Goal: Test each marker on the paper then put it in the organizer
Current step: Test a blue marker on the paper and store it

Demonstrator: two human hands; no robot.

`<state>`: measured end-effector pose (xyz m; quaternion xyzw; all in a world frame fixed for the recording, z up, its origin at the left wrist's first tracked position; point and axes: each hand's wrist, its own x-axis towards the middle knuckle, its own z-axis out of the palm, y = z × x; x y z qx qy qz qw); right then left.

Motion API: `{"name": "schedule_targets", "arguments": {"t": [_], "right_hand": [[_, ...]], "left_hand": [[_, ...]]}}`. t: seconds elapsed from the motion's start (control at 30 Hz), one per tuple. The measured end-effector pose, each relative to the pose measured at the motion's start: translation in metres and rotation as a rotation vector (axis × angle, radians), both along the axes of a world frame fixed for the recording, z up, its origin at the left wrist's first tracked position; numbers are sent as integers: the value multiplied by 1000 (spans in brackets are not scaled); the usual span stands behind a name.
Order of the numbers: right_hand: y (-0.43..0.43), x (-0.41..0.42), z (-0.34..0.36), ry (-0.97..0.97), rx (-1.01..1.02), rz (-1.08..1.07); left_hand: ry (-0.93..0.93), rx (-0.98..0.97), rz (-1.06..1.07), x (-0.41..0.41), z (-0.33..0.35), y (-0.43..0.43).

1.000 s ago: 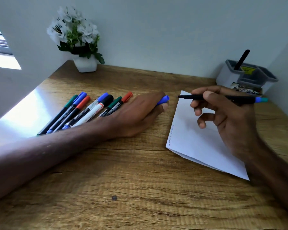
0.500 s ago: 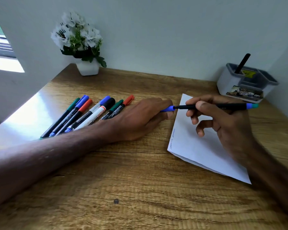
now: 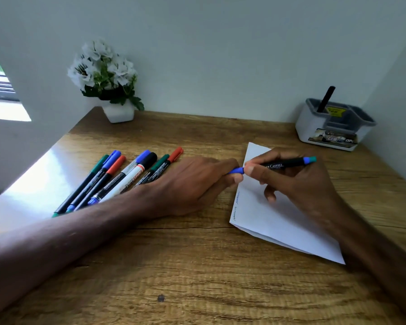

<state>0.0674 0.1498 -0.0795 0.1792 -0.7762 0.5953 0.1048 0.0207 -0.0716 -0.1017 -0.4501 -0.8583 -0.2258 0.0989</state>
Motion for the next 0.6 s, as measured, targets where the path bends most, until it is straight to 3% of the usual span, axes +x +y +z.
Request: {"name": "schedule_targets", "arguments": {"t": [0.47, 0.6], "right_hand": [[11, 3, 6, 83, 6, 53], [10, 4, 14, 92, 6, -8]], "left_hand": [[173, -46, 6, 6, 16, 10], [122, -24, 20, -1, 25, 10]]}}
